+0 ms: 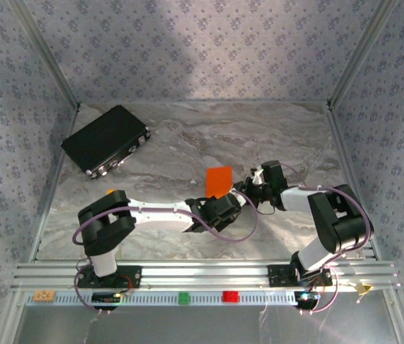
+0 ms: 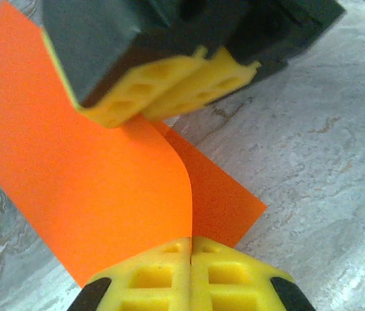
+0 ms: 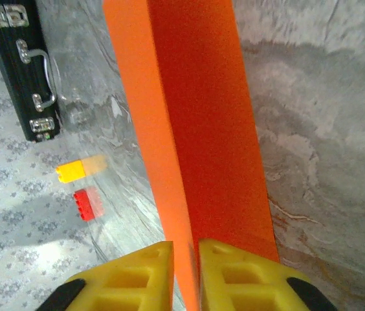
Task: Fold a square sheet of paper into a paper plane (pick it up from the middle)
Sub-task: Fold the triangle a second time at the center of the table.
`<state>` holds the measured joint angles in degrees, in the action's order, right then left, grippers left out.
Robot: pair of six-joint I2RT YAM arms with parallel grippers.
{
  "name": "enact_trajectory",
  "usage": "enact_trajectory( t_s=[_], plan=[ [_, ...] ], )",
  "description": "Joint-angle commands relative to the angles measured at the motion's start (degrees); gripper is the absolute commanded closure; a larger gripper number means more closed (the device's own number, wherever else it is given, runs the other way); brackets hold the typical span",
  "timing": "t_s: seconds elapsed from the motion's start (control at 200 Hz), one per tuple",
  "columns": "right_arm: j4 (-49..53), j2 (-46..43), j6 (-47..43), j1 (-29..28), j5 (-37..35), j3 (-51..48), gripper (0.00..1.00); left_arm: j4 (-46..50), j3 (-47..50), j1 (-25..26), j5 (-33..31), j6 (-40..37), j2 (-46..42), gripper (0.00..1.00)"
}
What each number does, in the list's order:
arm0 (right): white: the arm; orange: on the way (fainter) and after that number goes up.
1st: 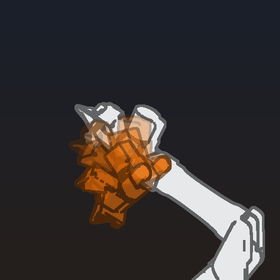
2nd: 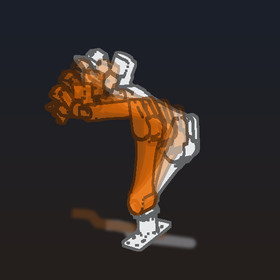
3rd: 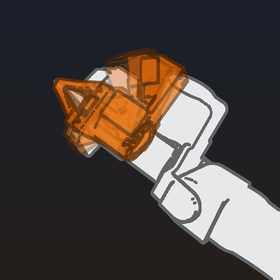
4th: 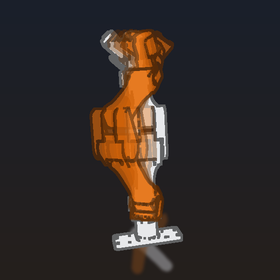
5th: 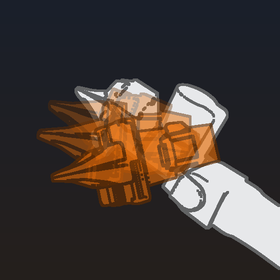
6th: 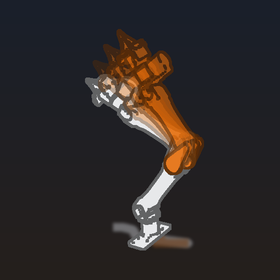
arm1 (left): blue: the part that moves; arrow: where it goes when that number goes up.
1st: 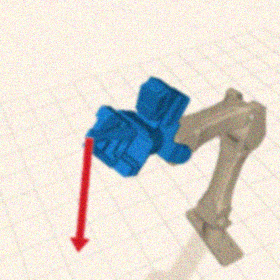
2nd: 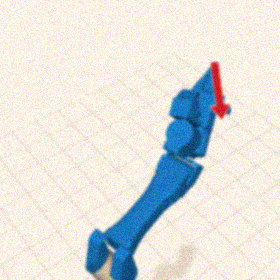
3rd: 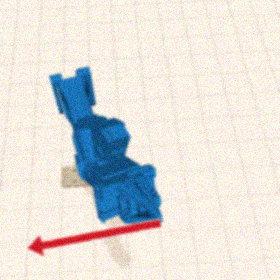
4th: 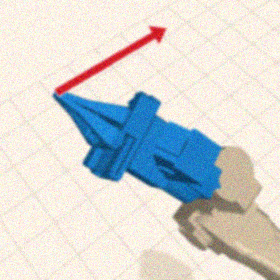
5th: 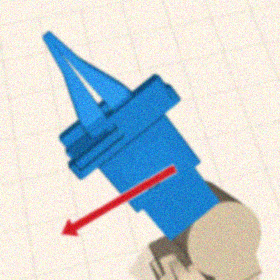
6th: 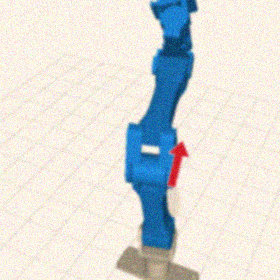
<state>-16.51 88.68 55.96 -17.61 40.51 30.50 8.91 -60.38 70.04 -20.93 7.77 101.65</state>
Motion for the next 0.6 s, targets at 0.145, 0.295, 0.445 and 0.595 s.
enact_trajectory(
  t_s=[0.145,0.295,0.445,0.595],
  plan=[
    [8.98,-8.03,-2.47,4.96,-5.06,-3.24,0.7,-5.7,3.25,-6.93,19.46,8.31,-5.35,1.0],
    [14.92,-12.93,-5.21,6.75,-7.23,-3.51,0.69,-8.73,4.37,-10.89,29.37,12.51,-5.69,1.0],
    [16.53,-14.81,-6.02,6.53,-6.38,-3.38,0.74,-12.77,5.68,-13.88,36.35,16.91,-5.58,1.0],
    [16.02,-14.56,-6.21,4.23,-5.25,-3.12,0.83,-16.03,6.48,-16.1,39.94,20.42,-5.24,1.0]
  ],
)
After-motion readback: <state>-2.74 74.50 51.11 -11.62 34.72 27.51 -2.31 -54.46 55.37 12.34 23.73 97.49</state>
